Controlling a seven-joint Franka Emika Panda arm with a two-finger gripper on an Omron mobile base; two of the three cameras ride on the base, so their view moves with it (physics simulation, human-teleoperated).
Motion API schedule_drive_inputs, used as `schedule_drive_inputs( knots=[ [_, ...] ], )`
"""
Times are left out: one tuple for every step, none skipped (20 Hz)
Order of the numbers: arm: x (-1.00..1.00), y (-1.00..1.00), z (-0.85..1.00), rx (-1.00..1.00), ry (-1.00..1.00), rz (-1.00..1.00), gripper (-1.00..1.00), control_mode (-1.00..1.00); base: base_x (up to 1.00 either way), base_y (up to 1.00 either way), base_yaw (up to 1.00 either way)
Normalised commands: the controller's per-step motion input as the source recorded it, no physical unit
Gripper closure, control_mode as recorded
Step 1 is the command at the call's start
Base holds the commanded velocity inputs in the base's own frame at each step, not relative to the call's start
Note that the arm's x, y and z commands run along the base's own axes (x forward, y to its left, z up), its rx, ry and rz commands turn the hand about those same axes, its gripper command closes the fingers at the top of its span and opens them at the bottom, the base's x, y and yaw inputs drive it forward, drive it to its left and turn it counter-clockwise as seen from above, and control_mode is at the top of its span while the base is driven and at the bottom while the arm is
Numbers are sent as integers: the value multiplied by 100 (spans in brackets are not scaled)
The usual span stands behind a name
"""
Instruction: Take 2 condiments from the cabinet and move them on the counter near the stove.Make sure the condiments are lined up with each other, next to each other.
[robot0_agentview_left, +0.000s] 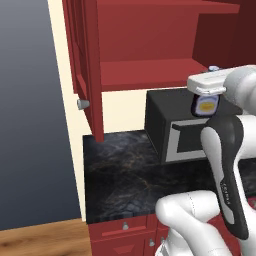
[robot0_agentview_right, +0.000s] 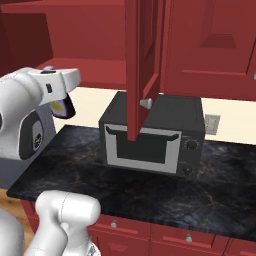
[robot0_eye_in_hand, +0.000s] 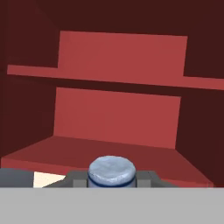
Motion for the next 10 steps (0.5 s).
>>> schedule_drive_inputs(
  knots=[
    [-74, 0, 0, 0, 0, -3, 100, -100, 0, 0, 0],
    [-66, 0, 0, 0, 3, 0, 100, -100, 0, 0, 0],
    [-65, 0, 0, 0, 2, 0, 100, -100, 0, 0, 0],
    [-60, 0, 0, 0, 2, 0, 100, -100, 0, 0, 0],
    [-54, 0, 0, 0, 1, 0, 100, -100, 0, 0, 0],
    [-52, 0, 0, 0, 1, 0, 100, -100, 0, 0, 0],
    [-54, -1, 0, 0, 1, 0, 100, -100, 0, 0, 0],
    [-54, -3, -1, 0, 0, 0, 100, -100, 0, 0, 0],
    [-52, -3, -2, 0, 0, 0, 100, -100, 0, 0, 0],
    [-49, -3, -4, 0, 0, 0, 100, -100, 0, 0, 0]
  ],
)
